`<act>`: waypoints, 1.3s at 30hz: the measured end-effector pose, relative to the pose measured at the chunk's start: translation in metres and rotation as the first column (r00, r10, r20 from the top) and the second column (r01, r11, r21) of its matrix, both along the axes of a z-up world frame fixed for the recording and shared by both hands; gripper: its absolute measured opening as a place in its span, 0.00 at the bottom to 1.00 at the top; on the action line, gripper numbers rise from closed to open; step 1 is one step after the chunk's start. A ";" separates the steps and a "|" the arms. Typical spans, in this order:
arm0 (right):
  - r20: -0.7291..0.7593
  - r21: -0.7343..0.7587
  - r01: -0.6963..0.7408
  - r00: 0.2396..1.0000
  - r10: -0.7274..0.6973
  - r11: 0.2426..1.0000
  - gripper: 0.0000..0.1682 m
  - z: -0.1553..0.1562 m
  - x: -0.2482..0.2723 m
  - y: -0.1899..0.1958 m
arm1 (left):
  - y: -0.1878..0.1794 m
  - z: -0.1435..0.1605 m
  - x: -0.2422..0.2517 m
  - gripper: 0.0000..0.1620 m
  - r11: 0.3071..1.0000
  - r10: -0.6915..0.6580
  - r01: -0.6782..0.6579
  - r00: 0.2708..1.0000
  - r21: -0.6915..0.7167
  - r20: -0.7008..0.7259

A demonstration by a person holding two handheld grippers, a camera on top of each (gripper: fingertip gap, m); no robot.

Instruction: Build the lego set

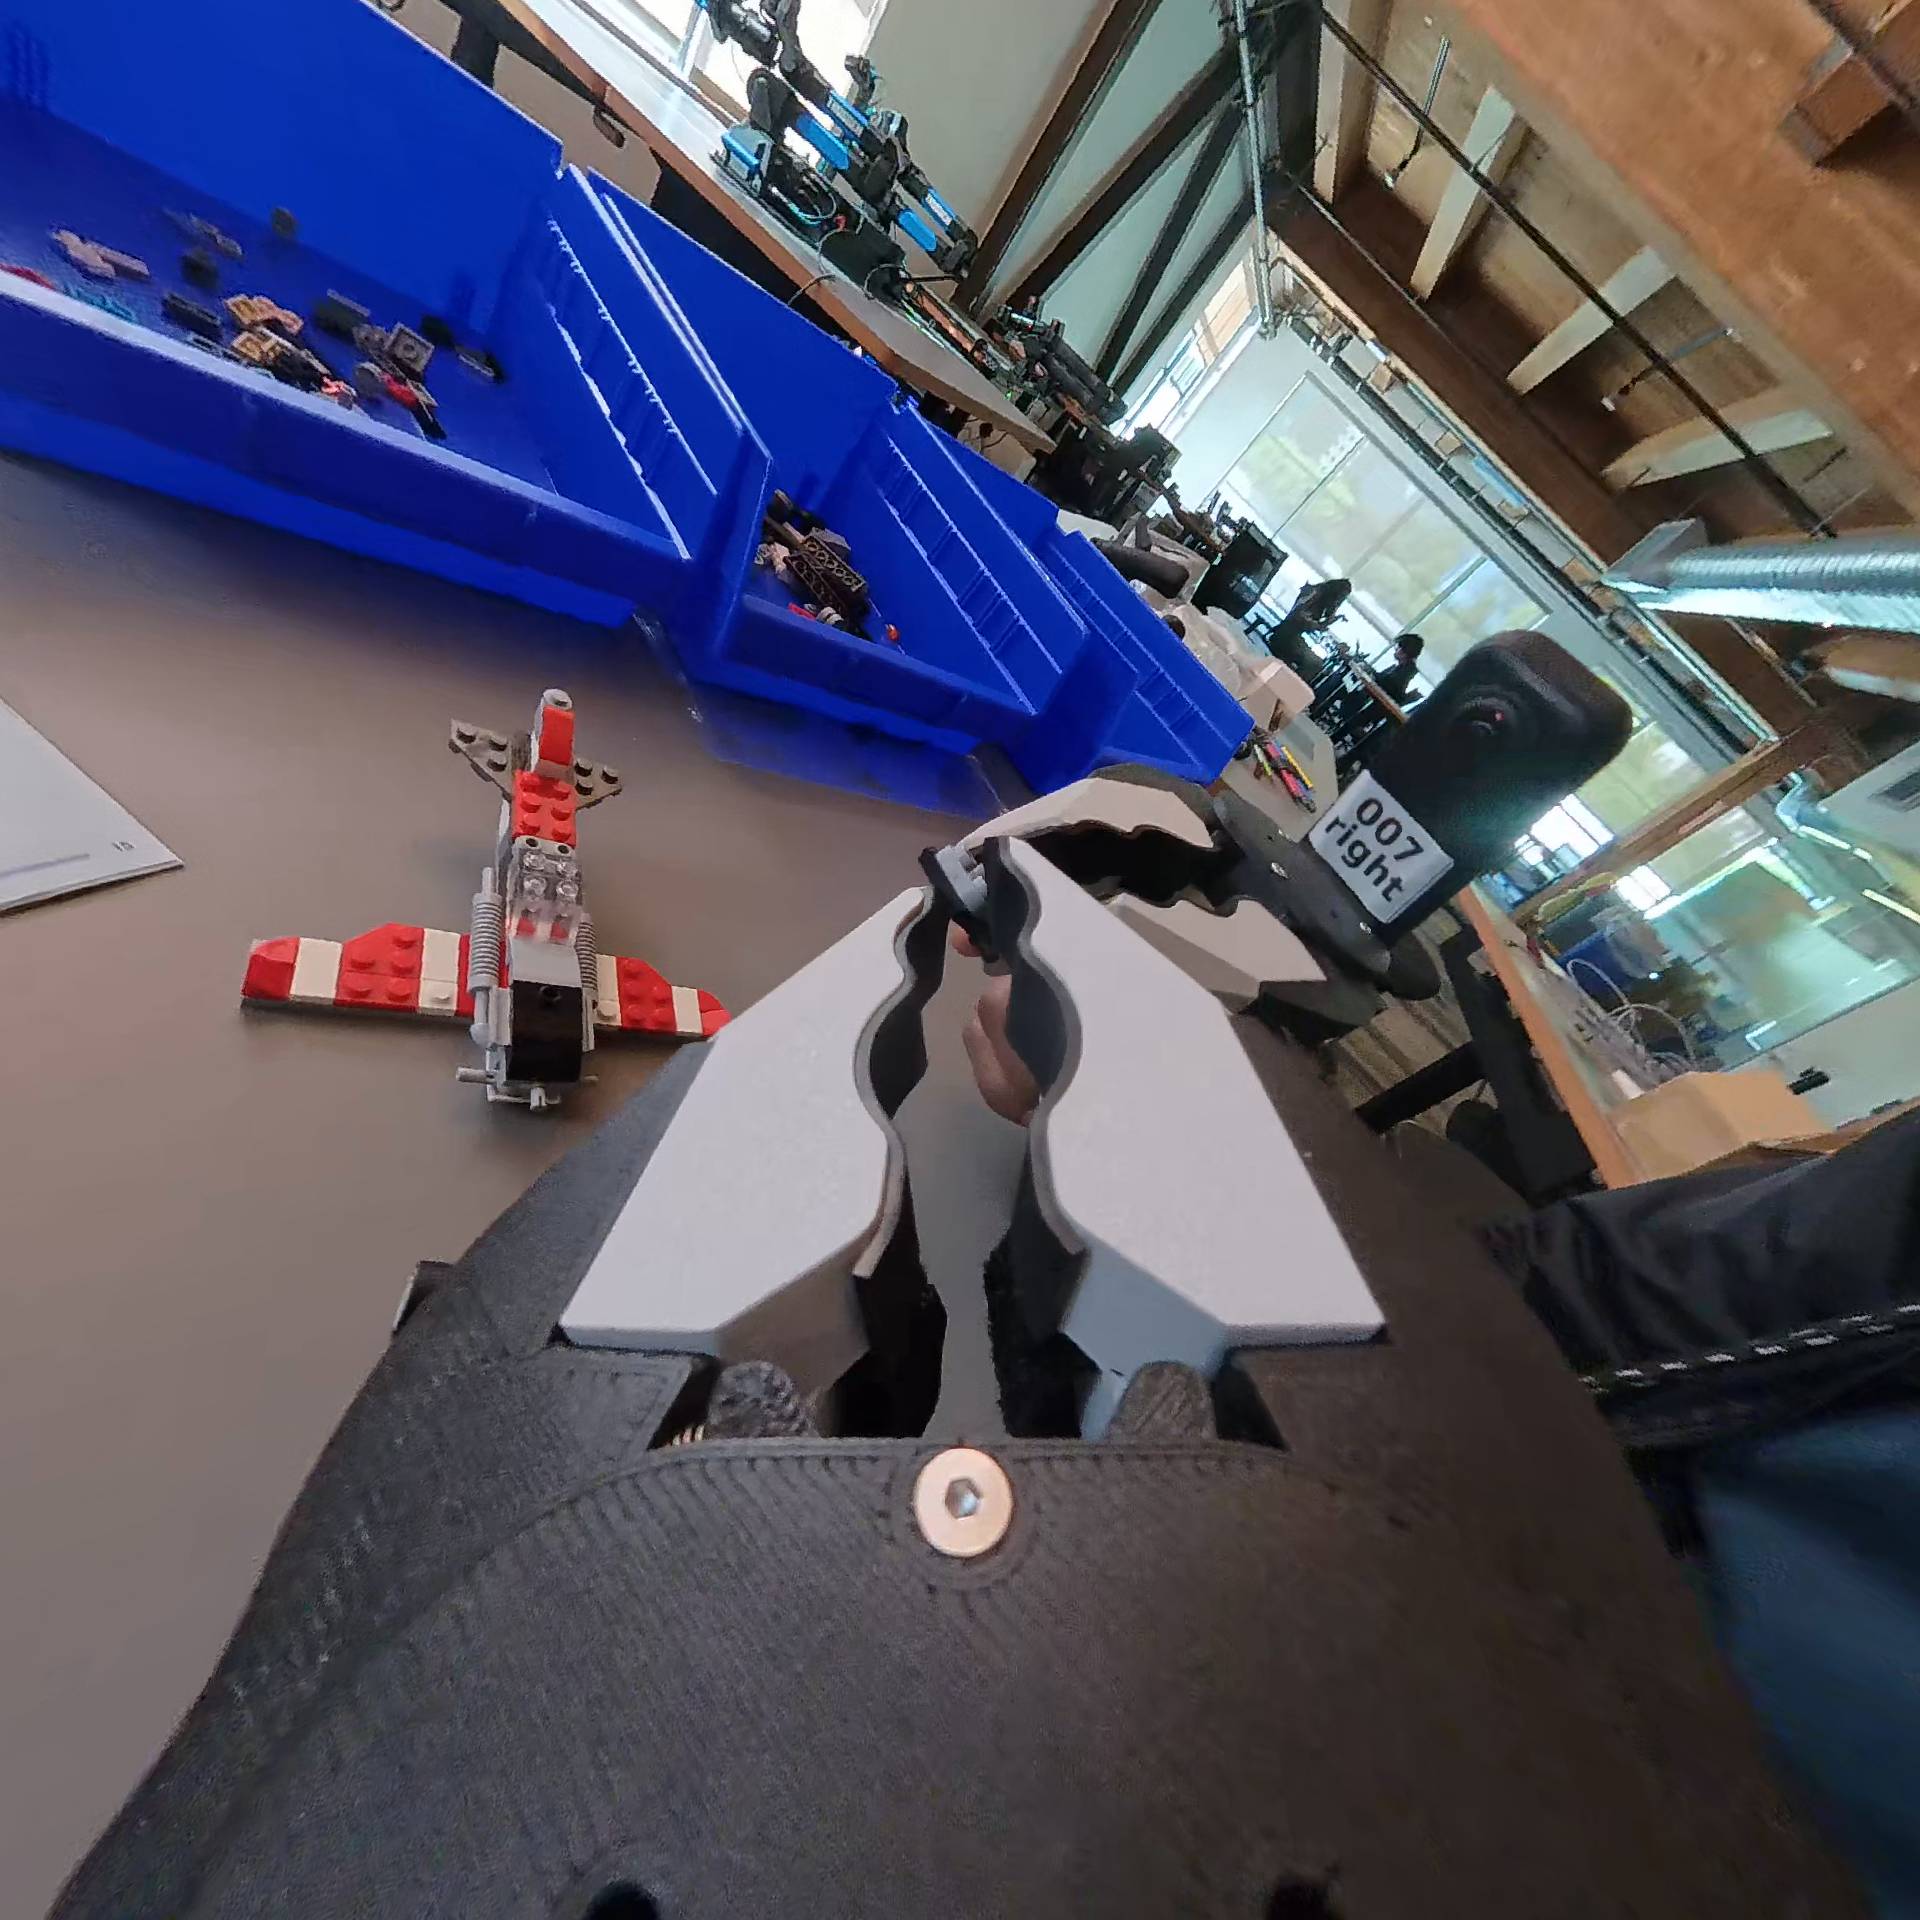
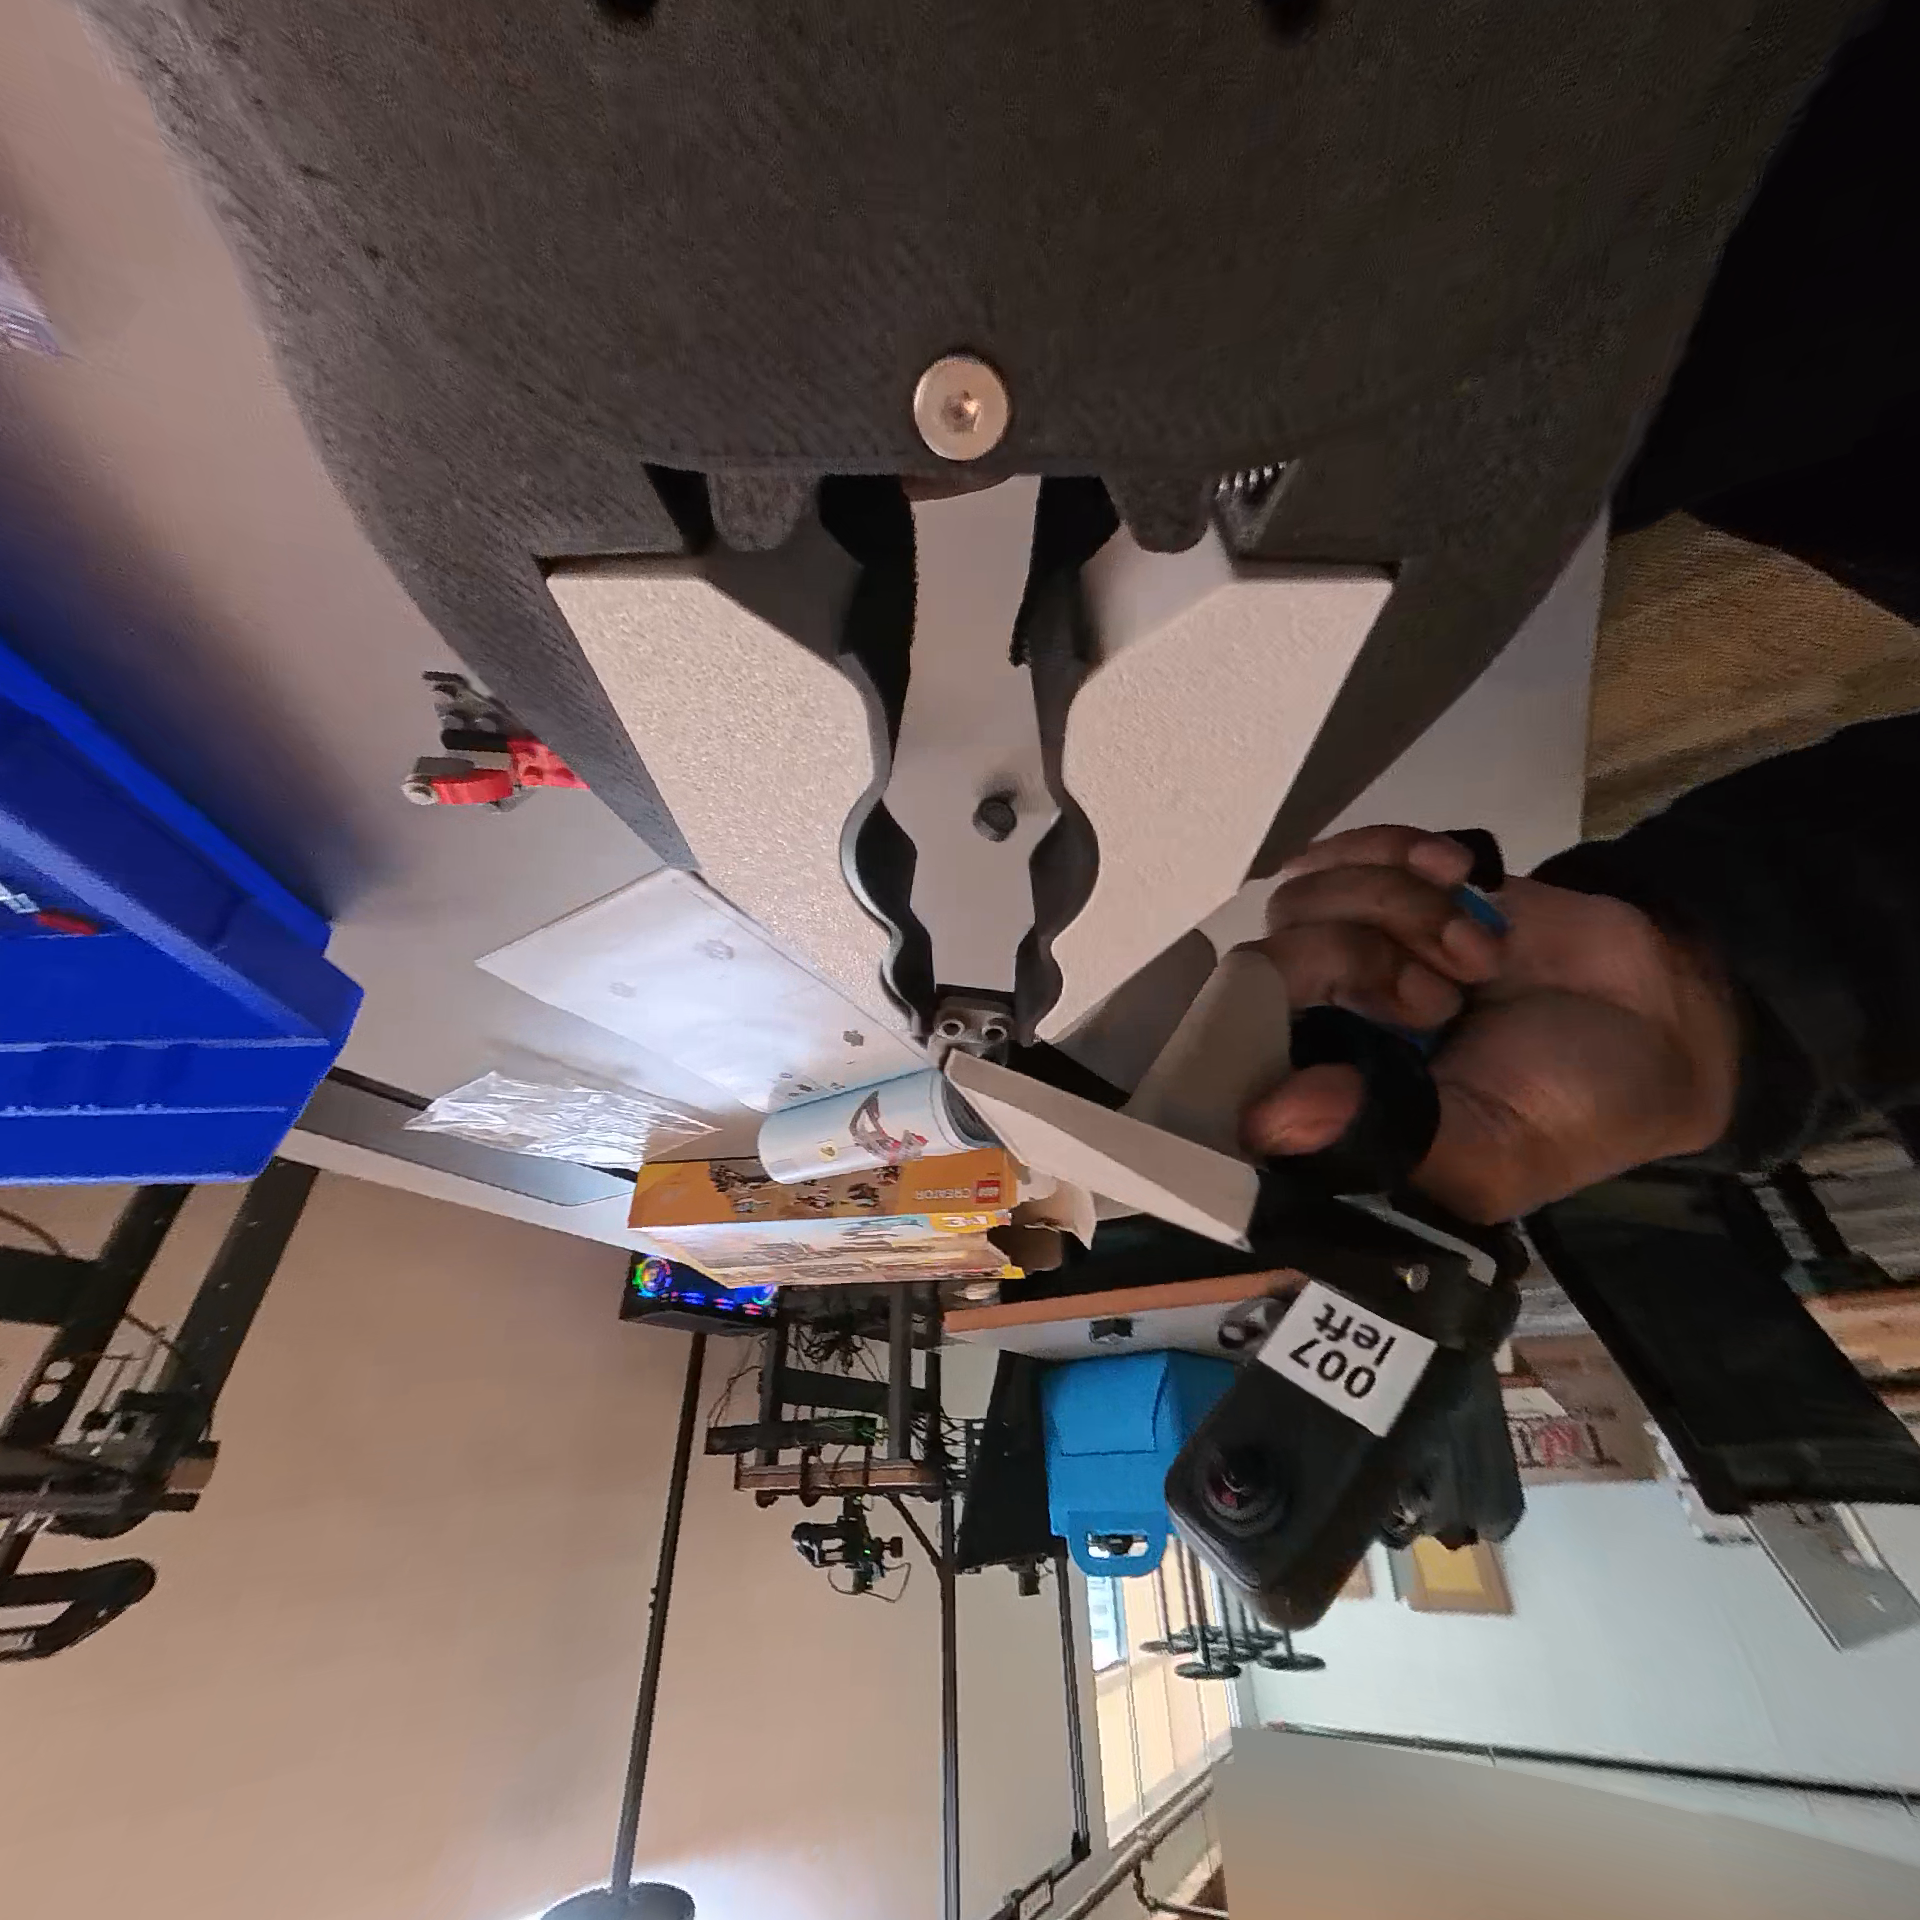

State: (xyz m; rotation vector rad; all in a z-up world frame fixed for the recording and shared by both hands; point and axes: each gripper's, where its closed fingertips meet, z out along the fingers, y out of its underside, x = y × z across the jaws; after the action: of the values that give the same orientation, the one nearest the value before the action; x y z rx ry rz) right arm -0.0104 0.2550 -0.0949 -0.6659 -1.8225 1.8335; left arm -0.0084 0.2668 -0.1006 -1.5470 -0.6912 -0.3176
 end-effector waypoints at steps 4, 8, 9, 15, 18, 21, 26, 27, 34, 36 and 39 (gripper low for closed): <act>0.049 -0.052 -0.027 0.998 0.030 0.998 0.09 -0.001 0.000 0.000 | -0.001 -0.001 0.000 0.07 1.000 -0.001 0.001 1.000 -0.012 -0.027; 0.084 -0.092 -0.044 0.995 0.052 0.995 0.09 -0.002 -0.001 -0.001 | -0.001 -0.002 -0.001 0.07 1.000 0.007 -0.008 1.000 -0.023 -0.030; 0.079 -0.087 -0.042 0.996 0.049 0.995 0.09 -0.003 -0.001 0.000 | 0.000 -0.002 -0.001 0.07 1.000 0.008 -0.008 1.000 -0.019 -0.010; -0.024 0.034 0.024 0.999 -0.023 0.999 0.09 -0.003 -0.001 -0.002 | -0.003 0.003 -0.002 0.09 0.993 -0.036 0.011 0.973 0.115 0.226; -0.077 0.072 0.062 0.995 -0.056 0.995 0.09 -0.001 -0.002 0.001 | -0.011 0.007 -0.005 0.09 0.986 -0.050 0.001 0.954 0.166 0.294; -0.128 0.115 0.095 0.988 -0.080 0.989 0.09 0.000 -0.002 0.004 | -0.014 -0.001 -0.004 0.09 0.992 -0.056 0.016 0.944 0.123 0.324; -0.209 0.198 0.158 0.971 -0.116 0.967 0.10 0.001 -0.003 0.006 | -0.010 -0.002 0.003 0.09 0.989 -0.103 0.057 0.929 0.137 0.356; -0.221 0.207 0.165 0.968 -0.118 0.964 0.10 0.001 -0.003 0.006 | -0.010 -0.002 0.005 0.09 0.988 -0.111 0.064 0.926 0.140 0.360; -0.244 0.227 0.177 0.962 -0.120 0.958 0.10 0.001 -0.001 0.003 | -0.007 0.000 0.007 0.04 0.982 -0.134 0.073 0.921 0.175 0.366; -0.227 0.210 0.166 0.967 -0.117 0.963 0.09 0.001 -0.001 0.003 | -0.006 0.000 0.006 0.03 0.983 -0.125 0.069 0.930 0.170 0.345; -0.179 0.171 0.128 0.979 -0.097 0.977 0.09 0.001 -0.001 0.004 | -0.005 0.000 0.006 0.02 0.988 -0.109 0.071 0.951 0.141 0.289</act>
State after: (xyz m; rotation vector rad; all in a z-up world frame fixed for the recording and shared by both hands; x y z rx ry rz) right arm -0.0116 0.2594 -0.0944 -0.5173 -1.7753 1.5768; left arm -0.0022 0.2613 -0.1009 -1.4235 -0.8167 -0.6609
